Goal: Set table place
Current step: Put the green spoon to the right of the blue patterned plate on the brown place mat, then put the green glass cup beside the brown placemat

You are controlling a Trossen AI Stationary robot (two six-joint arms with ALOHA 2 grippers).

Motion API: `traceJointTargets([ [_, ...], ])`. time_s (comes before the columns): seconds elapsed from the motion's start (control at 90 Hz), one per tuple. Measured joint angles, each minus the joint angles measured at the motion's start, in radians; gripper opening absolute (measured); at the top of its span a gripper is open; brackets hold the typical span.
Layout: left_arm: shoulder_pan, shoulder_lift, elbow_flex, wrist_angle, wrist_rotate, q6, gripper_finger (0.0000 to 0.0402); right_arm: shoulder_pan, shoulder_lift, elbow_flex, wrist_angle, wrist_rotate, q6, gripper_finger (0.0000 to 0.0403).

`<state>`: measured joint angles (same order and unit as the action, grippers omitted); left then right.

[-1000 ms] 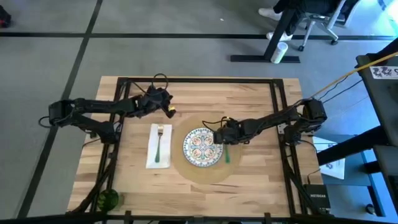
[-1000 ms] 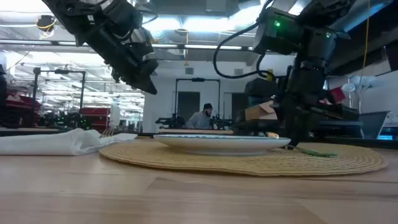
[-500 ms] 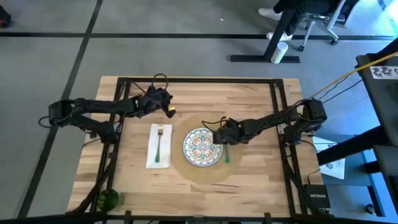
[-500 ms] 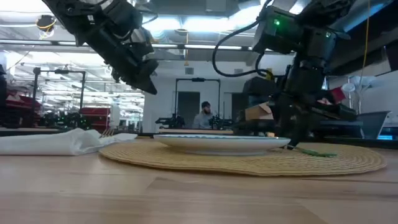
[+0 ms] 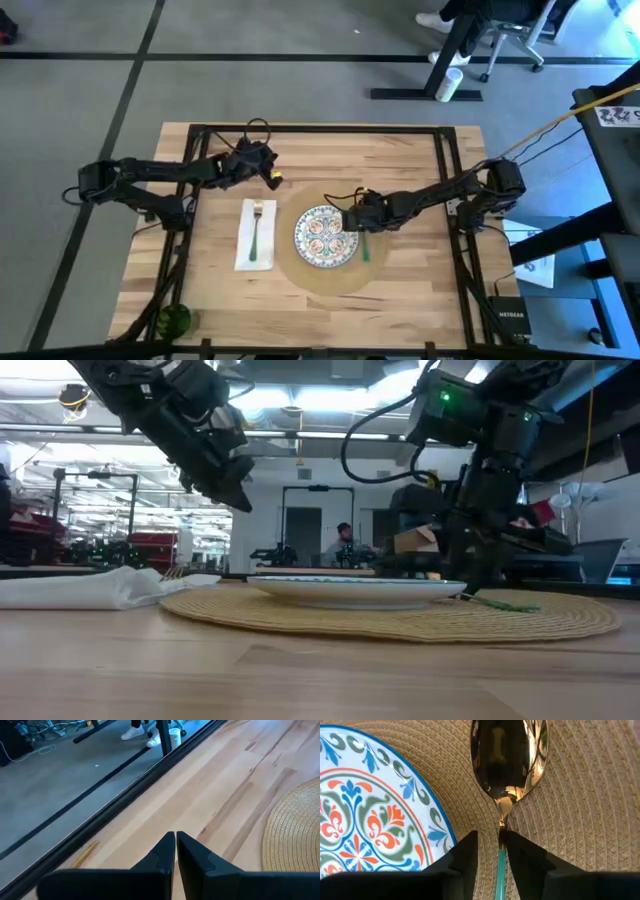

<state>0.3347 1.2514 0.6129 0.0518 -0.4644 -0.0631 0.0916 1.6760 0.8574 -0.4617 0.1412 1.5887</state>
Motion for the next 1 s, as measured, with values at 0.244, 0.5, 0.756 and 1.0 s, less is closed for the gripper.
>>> traceJointTargets([
  [0.244,-0.036,0.000,0.000,0.000,0.000,0.019,0.0001,0.000,-0.041,-0.002,-0.014,0.054,-0.019,0.0092],
  [0.5,-0.071,0.000,0.000,-0.013,-0.006,0.024,0.0001,0.000,-0.107,-0.002,-0.047,0.159,-0.089,0.0092],
  [0.756,-0.113,-0.007,0.000,-0.087,-0.076,0.071,0.0001,0.000,-0.155,-0.002,-0.008,0.293,-0.248,0.0092],
  [1.0,-0.126,-0.084,0.000,-0.181,-0.112,0.020,0.0001,-0.034,-0.163,-0.001,0.282,0.320,-0.653,0.0092],
])
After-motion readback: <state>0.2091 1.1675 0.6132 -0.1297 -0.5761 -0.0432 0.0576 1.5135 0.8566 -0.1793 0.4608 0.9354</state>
